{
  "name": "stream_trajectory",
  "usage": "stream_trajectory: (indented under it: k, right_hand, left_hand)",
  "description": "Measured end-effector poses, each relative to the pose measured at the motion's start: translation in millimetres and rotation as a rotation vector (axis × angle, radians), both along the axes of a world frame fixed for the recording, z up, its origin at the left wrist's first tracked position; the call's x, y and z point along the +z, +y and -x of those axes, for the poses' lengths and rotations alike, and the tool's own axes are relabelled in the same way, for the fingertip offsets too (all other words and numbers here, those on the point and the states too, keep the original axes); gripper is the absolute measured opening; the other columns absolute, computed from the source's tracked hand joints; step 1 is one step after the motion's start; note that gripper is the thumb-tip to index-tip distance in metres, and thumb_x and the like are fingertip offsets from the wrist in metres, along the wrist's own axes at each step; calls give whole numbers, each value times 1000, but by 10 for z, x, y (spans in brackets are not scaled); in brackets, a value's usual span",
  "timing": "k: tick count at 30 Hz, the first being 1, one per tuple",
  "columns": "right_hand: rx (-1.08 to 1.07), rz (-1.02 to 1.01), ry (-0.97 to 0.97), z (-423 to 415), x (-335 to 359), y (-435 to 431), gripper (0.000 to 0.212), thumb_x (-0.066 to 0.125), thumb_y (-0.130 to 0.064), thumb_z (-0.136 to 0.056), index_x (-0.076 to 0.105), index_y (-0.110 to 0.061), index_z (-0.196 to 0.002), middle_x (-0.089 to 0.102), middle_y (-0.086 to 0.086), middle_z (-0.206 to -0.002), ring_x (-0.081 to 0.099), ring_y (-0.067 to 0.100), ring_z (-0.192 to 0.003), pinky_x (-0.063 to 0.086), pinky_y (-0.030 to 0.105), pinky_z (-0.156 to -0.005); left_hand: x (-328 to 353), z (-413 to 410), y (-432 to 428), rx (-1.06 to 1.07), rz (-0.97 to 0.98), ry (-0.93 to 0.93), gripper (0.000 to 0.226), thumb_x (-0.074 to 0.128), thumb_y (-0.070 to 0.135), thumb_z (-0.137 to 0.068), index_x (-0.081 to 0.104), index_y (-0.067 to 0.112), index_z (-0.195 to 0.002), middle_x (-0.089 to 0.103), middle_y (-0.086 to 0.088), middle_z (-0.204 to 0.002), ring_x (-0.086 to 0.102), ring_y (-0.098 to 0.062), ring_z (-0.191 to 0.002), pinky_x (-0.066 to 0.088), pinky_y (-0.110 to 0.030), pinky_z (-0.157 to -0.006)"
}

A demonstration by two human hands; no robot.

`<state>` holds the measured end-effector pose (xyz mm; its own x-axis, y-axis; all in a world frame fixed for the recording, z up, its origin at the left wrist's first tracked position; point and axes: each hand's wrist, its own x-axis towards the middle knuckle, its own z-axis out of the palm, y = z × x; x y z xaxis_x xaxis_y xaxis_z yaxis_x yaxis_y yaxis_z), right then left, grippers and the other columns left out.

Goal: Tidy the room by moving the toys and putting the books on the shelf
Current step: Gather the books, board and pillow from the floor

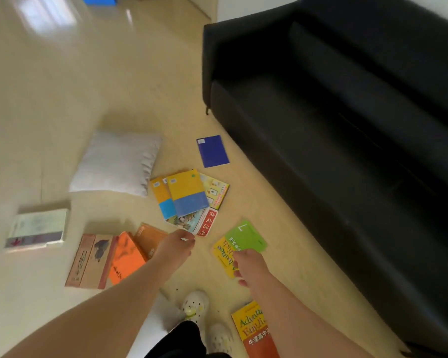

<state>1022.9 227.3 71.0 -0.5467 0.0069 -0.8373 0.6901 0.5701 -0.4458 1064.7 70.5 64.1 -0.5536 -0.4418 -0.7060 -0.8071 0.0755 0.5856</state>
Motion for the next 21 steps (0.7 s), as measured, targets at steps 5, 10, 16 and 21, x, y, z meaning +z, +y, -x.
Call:
stream_trajectory:
  k: [5,10,16,21]
  right_hand:
    - [186,4,-32,-52,-323,-75,17,49,-22,-90,46,-21,-73,55,5,-93,50,22,-85,39,30,-76]
    - [287,-23,-107,-295,-839,-98,17,49,-22,-90,46,-20,-74,53,4,-88,49,22,-82,38,31,-69]
    - [462,-58,-169,-700,-1574,-252,17,48,-23,-90,46,-18,-74,53,3,-82,49,22,-76,35,28,-60]
    - [593,-118,-189,-988,-2297,-438,20,45,-23,-91,44,-18,-72,48,1,-73,47,21,-74,34,28,-61]
  left_hand:
    - [-211,-321,16,176,-38,-25,10,49,11,-92,57,16,-95,57,-4,-80,54,-14,-68,36,-21,-52]
    - [-695,-836,53,276,-81,-73,9,51,10,-92,59,12,-97,56,-2,-76,55,-19,-71,41,-26,-61]
    - [-1460,-1463,90,448,-167,-167,12,50,11,-91,60,13,-98,61,-3,-81,58,-19,-75,39,-23,-55]
    - [-2241,-1758,91,588,-252,-232,16,47,14,-92,60,16,-101,64,-6,-84,59,-20,-77,41,-24,-58]
